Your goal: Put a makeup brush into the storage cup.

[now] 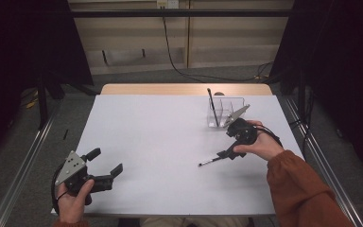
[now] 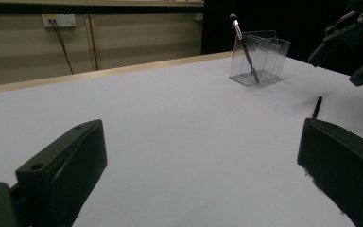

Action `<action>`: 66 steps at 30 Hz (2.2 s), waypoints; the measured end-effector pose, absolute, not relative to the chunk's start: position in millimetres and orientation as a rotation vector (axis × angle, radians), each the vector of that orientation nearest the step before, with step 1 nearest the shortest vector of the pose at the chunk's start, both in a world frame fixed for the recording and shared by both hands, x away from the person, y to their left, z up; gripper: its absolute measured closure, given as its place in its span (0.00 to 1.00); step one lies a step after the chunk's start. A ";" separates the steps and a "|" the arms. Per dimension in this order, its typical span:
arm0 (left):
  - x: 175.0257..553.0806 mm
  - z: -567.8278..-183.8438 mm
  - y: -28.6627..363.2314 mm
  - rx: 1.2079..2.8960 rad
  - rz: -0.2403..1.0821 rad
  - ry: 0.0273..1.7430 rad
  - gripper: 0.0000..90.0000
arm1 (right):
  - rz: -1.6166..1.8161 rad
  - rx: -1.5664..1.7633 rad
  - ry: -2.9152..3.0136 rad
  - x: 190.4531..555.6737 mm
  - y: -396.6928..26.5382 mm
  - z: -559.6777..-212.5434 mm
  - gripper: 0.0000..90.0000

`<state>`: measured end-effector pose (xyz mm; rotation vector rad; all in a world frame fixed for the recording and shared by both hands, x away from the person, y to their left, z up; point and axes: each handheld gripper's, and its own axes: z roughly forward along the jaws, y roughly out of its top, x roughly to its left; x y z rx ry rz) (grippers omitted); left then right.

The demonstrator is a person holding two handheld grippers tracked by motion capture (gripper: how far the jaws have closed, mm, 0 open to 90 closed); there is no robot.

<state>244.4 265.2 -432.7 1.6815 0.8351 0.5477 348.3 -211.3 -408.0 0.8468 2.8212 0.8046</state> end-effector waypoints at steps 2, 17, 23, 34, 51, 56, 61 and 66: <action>244.4 -432.6 265.1 1.682 0.548 0.835 0.02 | 0.768 0.822 2.843 348.9 -208.5 -409.4 0.05; 244.5 -432.9 265.1 1.683 0.545 0.836 0.02 | 0.553 0.710 2.968 358.8 -187.5 -421.8 0.13; 244.4 -432.9 264.8 1.684 0.544 0.836 0.02 | 0.521 0.643 2.996 359.8 -183.2 -427.0 0.23; 244.6 -433.3 264.8 1.692 0.542 0.838 0.02 | 0.454 0.549 3.057 359.4 -172.3 -437.4 0.45; 244.5 -433.5 264.8 1.694 0.544 0.838 0.02 | 0.346 0.443 3.101 358.4 -161.9 -450.0 0.65; 244.2 -433.2 265.2 1.696 0.549 0.833 0.02 | 0.323 0.406 3.103 356.5 -159.7 -449.6 0.74; 243.9 -433.2 265.6 1.694 0.549 0.834 0.02 | 0.316 0.392 3.124 357.1 -160.3 -449.1 0.84; 243.6 -433.2 265.5 1.692 0.548 0.832 0.02 | 0.314 0.414 3.136 358.6 -160.0 -449.4 0.93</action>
